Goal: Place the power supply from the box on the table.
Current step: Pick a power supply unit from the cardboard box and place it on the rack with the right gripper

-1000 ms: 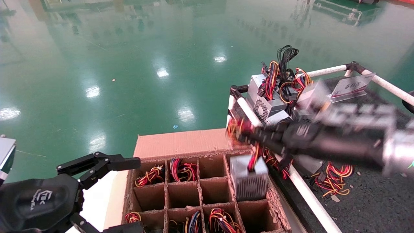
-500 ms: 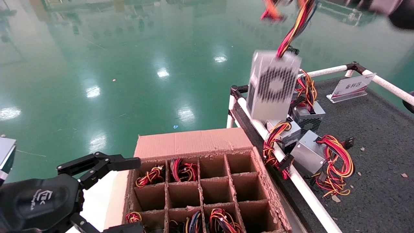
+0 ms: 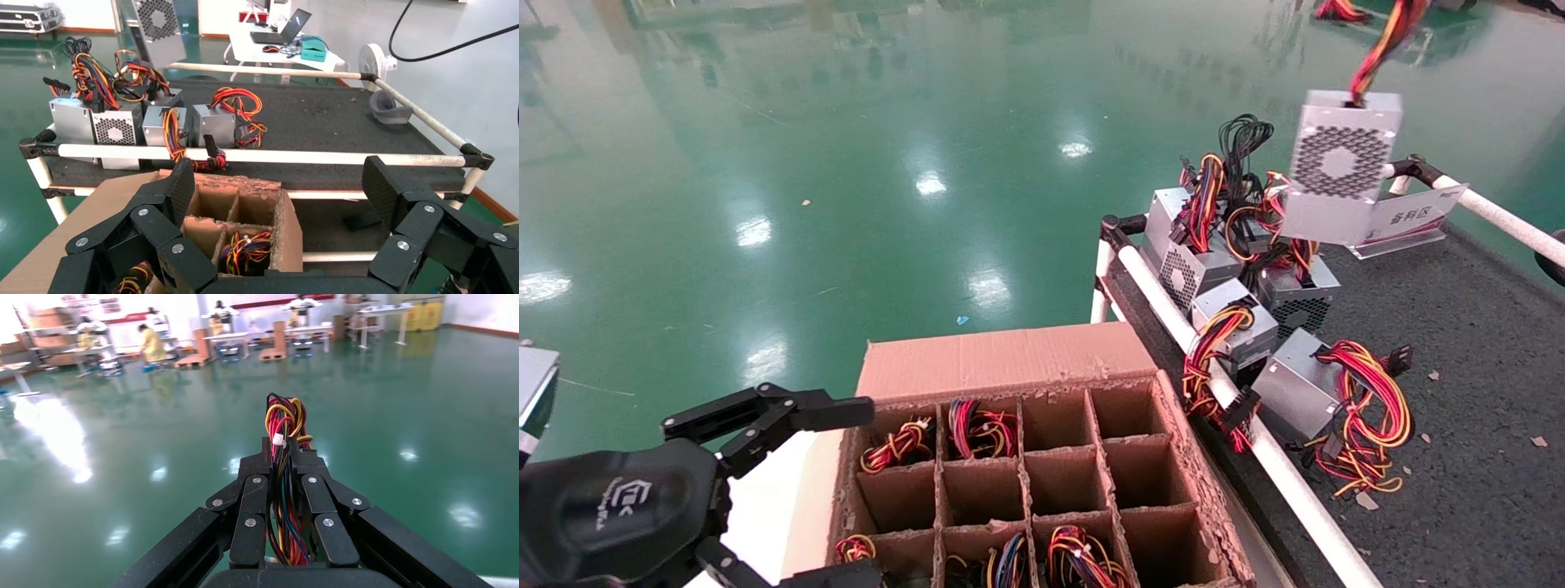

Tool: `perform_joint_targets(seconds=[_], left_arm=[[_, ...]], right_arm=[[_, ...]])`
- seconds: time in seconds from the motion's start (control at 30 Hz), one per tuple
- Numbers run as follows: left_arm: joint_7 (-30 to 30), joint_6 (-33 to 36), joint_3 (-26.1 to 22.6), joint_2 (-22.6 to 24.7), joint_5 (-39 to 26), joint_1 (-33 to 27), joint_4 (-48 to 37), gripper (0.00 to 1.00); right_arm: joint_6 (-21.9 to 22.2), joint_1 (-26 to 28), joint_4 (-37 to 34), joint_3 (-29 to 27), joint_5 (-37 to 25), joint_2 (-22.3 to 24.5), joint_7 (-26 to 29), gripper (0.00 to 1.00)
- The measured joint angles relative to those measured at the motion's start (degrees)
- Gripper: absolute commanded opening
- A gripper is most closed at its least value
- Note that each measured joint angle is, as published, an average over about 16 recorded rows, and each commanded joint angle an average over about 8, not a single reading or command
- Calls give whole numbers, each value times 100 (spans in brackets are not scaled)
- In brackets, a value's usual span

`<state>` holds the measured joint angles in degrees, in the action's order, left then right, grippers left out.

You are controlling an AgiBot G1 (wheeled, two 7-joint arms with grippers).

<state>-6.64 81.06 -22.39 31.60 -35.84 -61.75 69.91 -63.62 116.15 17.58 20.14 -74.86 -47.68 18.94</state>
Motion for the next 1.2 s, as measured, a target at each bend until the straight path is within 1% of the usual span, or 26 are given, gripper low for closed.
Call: perform_joint_targets(seconds=[0.27,0.43,1.0,1.2], left_arm=[[0,0,0,0,0,0,0,100],[0,0,0,0,0,0,0,100],[0,0,0,0,0,0,0,100],[0,0,0,0,0,0,0,100]], right_arm=[[507,142,-849,-62,-17,13,-614,0],[630,165,-1145,-145,74,104,-845,0],[116,17,-1565,-354,368,549,-1439,0],[-159,-72,-1637,-392,425,662,-1568,0]])
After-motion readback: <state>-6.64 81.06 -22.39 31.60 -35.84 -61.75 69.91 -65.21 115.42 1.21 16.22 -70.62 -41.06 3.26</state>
